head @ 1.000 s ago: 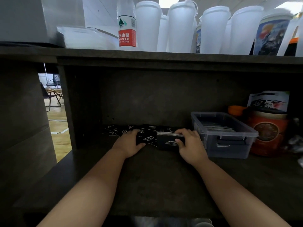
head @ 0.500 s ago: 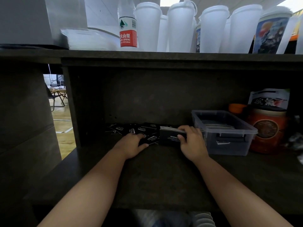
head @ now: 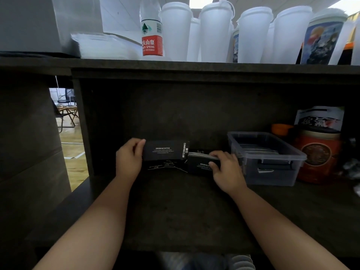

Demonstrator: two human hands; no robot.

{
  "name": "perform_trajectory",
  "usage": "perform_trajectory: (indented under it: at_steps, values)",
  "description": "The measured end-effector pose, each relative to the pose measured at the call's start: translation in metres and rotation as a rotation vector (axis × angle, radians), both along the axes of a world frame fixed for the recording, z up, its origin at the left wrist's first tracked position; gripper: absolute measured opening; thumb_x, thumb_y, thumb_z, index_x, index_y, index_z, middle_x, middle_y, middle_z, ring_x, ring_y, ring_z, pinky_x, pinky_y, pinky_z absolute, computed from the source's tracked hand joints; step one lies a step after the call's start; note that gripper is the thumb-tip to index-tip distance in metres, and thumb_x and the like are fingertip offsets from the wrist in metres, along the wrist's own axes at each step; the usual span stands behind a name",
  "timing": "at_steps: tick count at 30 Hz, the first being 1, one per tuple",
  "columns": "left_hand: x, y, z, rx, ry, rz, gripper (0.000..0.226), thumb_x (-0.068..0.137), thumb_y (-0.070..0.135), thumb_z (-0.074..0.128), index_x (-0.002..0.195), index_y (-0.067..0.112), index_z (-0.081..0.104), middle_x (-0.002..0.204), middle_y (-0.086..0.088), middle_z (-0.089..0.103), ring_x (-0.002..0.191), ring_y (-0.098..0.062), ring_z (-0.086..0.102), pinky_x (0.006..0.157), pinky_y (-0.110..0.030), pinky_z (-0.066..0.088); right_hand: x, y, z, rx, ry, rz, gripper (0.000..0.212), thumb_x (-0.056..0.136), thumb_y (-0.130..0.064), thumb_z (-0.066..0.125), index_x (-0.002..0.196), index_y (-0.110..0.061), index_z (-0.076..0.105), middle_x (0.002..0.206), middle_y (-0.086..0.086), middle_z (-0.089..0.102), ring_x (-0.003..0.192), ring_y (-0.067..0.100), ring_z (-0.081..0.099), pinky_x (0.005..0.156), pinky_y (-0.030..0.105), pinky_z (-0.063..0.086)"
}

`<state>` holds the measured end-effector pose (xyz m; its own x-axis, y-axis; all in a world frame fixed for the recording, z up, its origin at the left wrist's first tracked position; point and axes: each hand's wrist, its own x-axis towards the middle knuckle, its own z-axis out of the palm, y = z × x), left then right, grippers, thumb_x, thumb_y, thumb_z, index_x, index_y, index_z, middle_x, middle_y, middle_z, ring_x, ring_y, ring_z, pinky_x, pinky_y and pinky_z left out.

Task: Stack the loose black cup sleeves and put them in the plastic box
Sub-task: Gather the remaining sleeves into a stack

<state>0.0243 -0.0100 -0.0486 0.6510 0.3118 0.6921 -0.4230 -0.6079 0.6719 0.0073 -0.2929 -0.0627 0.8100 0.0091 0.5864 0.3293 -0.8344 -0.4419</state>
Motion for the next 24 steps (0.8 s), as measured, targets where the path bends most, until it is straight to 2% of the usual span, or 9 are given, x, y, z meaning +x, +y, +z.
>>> perform_trajectory:
  at_steps: [5, 11, 14, 16, 18, 21, 24]
  values:
    - [0.007, -0.002, -0.004, -0.089, 0.047, -0.122, 0.020, 0.098, 0.030, 0.052, 0.084, 0.021, 0.064, 0.077, 0.007, 0.062, 0.071, -0.004, 0.057, 0.063, -0.020, 0.041, 0.003, 0.000, -0.001, 0.037, 0.027, -0.022, 0.033, 0.094, -0.024, 0.059, 0.127, -0.024, 0.055, 0.121, -0.001, 0.057, 0.118, 0.017, 0.042, 0.098, 0.035, 0.040]
    - [-0.006, -0.010, 0.003, -0.145, -0.084, 0.070, 0.017, 0.100, 0.028, 0.049, 0.094, 0.020, 0.063, 0.086, 0.008, 0.060, 0.081, -0.007, 0.056, 0.067, -0.017, 0.039, 0.002, 0.002, 0.000, 0.040, 0.052, -0.022, 0.033, 0.095, -0.023, 0.058, 0.127, -0.024, 0.055, 0.123, -0.001, 0.056, 0.121, 0.017, 0.041, 0.098, 0.035, 0.039]
    - [-0.002, -0.010, -0.002, 0.037, 0.061, -0.053, 0.016, 0.098, 0.030, 0.052, 0.092, 0.023, 0.065, 0.086, 0.008, 0.063, 0.082, -0.006, 0.058, 0.070, -0.018, 0.041, 0.002, 0.003, 0.000, 0.016, 0.058, -0.021, 0.032, 0.096, -0.024, 0.056, 0.128, -0.024, 0.055, 0.123, 0.000, 0.056, 0.121, 0.017, 0.041, 0.098, 0.035, 0.038]
    - [0.001, -0.017, -0.007, 0.161, 0.109, -0.060, 0.018, 0.095, 0.033, 0.057, 0.091, 0.021, 0.069, 0.085, 0.007, 0.066, 0.082, -0.008, 0.061, 0.073, -0.022, 0.045, 0.003, 0.003, 0.000, 0.031, 0.045, -0.009, 0.029, 0.099, -0.024, 0.050, 0.127, -0.022, 0.056, 0.123, 0.002, 0.056, 0.120, 0.018, 0.041, 0.096, 0.032, 0.037]
    - [0.000, -0.033, -0.007, 0.192, 0.124, -0.035, 0.021, 0.093, 0.036, 0.059, 0.091, 0.019, 0.070, 0.081, 0.006, 0.067, 0.078, -0.009, 0.062, 0.072, -0.025, 0.048, 0.002, 0.003, 0.001, 0.069, 0.043, 0.009, 0.030, 0.100, -0.030, 0.047, 0.126, -0.021, 0.058, 0.123, 0.003, 0.056, 0.121, 0.019, 0.042, 0.095, 0.029, 0.034]
    - [-0.001, -0.061, -0.011, 0.267, 0.234, -0.119, 0.023, 0.092, 0.039, 0.061, 0.087, 0.018, 0.068, 0.076, 0.003, 0.066, 0.073, -0.011, 0.063, 0.073, -0.030, 0.053, -0.001, 0.003, 0.002, -0.010, 0.078, 0.000, 0.042, 0.093, -0.043, 0.057, 0.129, -0.022, 0.055, 0.124, 0.000, 0.054, 0.121, 0.019, 0.041, 0.099, 0.031, 0.036]
    - [-0.003, -0.078, -0.012, 0.377, 0.299, -0.125, 0.028, 0.091, 0.047, 0.059, 0.092, 0.020, 0.065, 0.088, 0.004, 0.065, 0.081, -0.010, 0.062, 0.076, -0.032, 0.053, -0.006, 0.007, 0.004, -0.047, 0.088, -0.015, 0.039, 0.090, -0.034, 0.065, 0.126, -0.024, 0.056, 0.124, 0.000, 0.055, 0.117, 0.018, 0.043, 0.099, 0.031, 0.038]
